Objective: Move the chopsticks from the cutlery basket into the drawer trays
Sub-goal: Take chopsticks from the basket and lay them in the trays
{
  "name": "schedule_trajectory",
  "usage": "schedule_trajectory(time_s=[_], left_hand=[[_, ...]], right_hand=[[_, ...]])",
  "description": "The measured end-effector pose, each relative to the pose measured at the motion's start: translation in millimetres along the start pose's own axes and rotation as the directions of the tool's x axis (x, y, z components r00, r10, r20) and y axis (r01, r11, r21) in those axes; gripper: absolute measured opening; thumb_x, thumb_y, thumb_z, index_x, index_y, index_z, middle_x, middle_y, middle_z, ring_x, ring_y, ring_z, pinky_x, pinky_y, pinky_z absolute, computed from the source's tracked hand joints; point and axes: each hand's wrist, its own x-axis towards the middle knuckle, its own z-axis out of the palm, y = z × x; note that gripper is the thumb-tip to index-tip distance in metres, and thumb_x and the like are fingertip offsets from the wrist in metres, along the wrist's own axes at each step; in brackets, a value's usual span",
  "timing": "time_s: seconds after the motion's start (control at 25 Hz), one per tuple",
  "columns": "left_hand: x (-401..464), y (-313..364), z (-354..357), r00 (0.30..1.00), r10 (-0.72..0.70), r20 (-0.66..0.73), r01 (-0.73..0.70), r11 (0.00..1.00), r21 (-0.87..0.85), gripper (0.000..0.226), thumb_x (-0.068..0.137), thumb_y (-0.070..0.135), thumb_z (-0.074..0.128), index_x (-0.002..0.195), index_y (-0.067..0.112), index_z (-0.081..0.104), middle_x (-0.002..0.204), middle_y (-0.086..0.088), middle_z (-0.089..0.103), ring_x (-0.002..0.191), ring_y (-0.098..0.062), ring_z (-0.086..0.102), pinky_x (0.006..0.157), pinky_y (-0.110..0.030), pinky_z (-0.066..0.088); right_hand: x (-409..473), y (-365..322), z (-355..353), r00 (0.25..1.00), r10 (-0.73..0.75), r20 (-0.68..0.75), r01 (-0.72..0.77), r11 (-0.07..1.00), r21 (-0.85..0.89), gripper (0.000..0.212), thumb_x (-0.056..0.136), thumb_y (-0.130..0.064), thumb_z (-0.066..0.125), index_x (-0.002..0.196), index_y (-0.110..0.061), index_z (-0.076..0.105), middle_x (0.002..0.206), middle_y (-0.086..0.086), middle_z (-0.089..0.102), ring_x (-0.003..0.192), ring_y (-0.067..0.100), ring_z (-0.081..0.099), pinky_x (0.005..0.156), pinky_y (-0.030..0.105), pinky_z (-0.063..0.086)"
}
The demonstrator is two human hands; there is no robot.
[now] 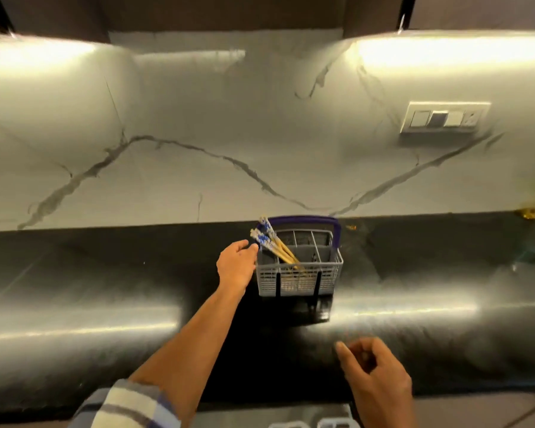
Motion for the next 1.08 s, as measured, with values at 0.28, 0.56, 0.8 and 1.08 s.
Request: schedule_trajectory(time_s=[0.28,0.56,0.8,1.08], left_hand=[[42.6,10.2,12.9,0.981,0.174,0.081,-0.189,0.947,0.258,0.042,0.09,0.021,0.069,0.13,0.017,0.059,0.114,-0.007,0.072,0.099,-0.018,0.071,0.091,-0.043,0.058],[32.0,32.3,2.0,0.981,0.171,0.092,-0.187,0.957,0.221,0.023,0.091,0.011,0.066,0.114,0.008,0.068,0.096,-0.009,0.075,0.081,-0.015,0.075,0.075,-0.035,0.063],[19.9,70.9,-22.7,0.964,0.245,0.1,-0.263,0.928,0.264,0.026,0.091,0.011,0.066,0.117,0.006,0.067,0.1,-0.011,0.073,0.086,-0.017,0.074,0.076,-0.034,0.063],[-12.7,161.5,-47.5,0.854,0.441,0.277,-0.51,0.816,0.272,0.011,0.089,0.007,0.067,0.097,0.015,0.068,0.098,-0.017,0.074,0.088,-0.023,0.074,0.078,-0.037,0.062]], right_hand=[[17.5,22.2,-38.2,0.991,0.137,-0.003,-0.137,0.99,-0.046,0.023,0.072,-0.025,0.085,0.069,-0.013,0.065,0.057,0.008,0.067,0.055,0.019,0.065,0.054,0.016,0.05],[22.4,20.8,-45.9,0.985,0.155,0.078,-0.155,0.988,0.002,0.021,0.074,-0.021,0.083,0.072,-0.011,0.066,0.06,0.007,0.07,0.061,0.023,0.067,0.053,0.016,0.049],[22.0,1.0,-29.5,0.995,0.084,0.054,-0.085,0.996,0.031,0.021,0.071,-0.022,0.086,0.066,-0.014,0.067,0.059,0.002,0.07,0.062,0.02,0.068,0.059,0.024,0.046],[34.4,-39.9,-28.1,0.973,-0.141,0.183,0.13,0.989,0.07,0.012,0.081,-0.026,0.078,0.077,-0.024,0.067,0.065,-0.001,0.071,0.066,0.012,0.067,0.063,0.023,0.055]])
